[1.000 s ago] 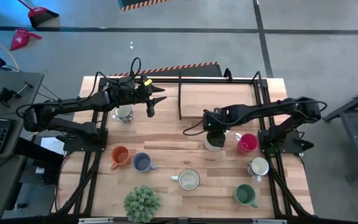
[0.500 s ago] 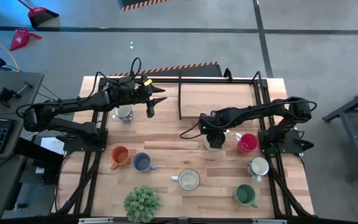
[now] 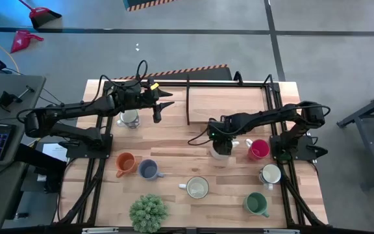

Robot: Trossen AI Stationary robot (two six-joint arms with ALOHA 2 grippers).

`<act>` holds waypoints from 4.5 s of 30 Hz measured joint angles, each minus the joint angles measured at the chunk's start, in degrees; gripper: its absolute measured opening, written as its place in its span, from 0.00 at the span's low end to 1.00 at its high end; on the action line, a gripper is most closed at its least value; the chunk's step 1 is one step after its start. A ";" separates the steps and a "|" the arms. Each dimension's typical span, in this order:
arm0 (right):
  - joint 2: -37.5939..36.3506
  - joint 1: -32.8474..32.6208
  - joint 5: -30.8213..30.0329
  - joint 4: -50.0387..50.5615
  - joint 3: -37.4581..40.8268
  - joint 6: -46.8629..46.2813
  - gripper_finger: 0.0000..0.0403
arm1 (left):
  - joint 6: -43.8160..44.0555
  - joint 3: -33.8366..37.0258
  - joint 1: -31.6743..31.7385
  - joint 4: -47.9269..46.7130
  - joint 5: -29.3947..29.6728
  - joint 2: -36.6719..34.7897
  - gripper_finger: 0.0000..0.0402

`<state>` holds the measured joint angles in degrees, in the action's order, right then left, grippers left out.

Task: Place coffee mugs
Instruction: Put the white mug on the shelf, then put the left blue patterned mug on the shelf

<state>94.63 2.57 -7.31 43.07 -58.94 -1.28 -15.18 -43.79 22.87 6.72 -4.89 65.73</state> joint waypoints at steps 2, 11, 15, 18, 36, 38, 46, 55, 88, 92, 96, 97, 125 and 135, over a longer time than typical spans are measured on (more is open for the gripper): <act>-0.13 0.02 -1.03 -0.06 0.00 0.03 0.01 | 0.00 0.00 0.00 0.00 0.00 0.00 0.37; -0.11 0.02 -1.98 1.26 -3.32 0.20 0.00 | -0.02 -0.02 0.01 -0.23 0.07 0.00 0.37; -0.11 0.44 -2.47 5.73 -7.92 -1.62 0.00 | -0.04 -0.02 0.01 -1.40 0.09 0.00 0.37; -0.11 1.11 -3.42 9.35 -12.41 -4.35 0.00 | -0.02 -0.02 0.02 -2.38 0.13 0.00 0.37; 0.06 16.01 -3.65 15.70 -23.52 -24.07 0.00 | 0.00 -0.04 0.00 -2.14 13.25 4.50 0.37; 0.52 17.94 -2.71 15.82 -23.52 -26.42 0.00 | 0.07 -0.04 0.00 -2.14 14.55 4.46 0.37; 8.39 20.81 1.47 12.92 -23.52 -31.11 0.00 | 2.15 -0.04 0.00 -2.19 17.35 4.42 0.37; 10.32 22.62 3.80 7.87 -23.52 -34.42 0.00 | 3.95 -0.04 -0.38 -2.33 17.51 4.39 0.37; 10.34 21.95 3.85 6.61 -23.51 -40.30 0.00 | 4.06 -0.02 -0.96 -2.38 17.52 4.37 0.37; 10.34 22.05 2.26 6.54 -23.50 -39.85 0.03 | 4.04 0.00 -0.96 -2.53 17.51 4.37 0.37; 10.34 22.03 1.29 5.35 -23.52 -39.85 0.08 | 4.04 0.00 -0.96 -2.55 17.51 4.37 0.37; 10.34 22.03 1.38 5.15 -23.52 -39.84 0.08 | 4.04 0.00 -0.96 -2.55 17.51 4.37 0.37; 9.72 23.06 2.86 1.03 -26.08 -34.57 0.17 | 4.02 0.00 -0.96 -2.81 17.51 4.37 0.37; 9.55 21.59 2.63 14.81 -42.93 -28.76 0.17 | 4.07 0.02 -0.84 -6.05 18.18 4.36 0.37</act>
<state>104.18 24.16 -4.68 57.87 -101.87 -30.03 -11.11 -43.77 22.03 0.67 13.30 70.09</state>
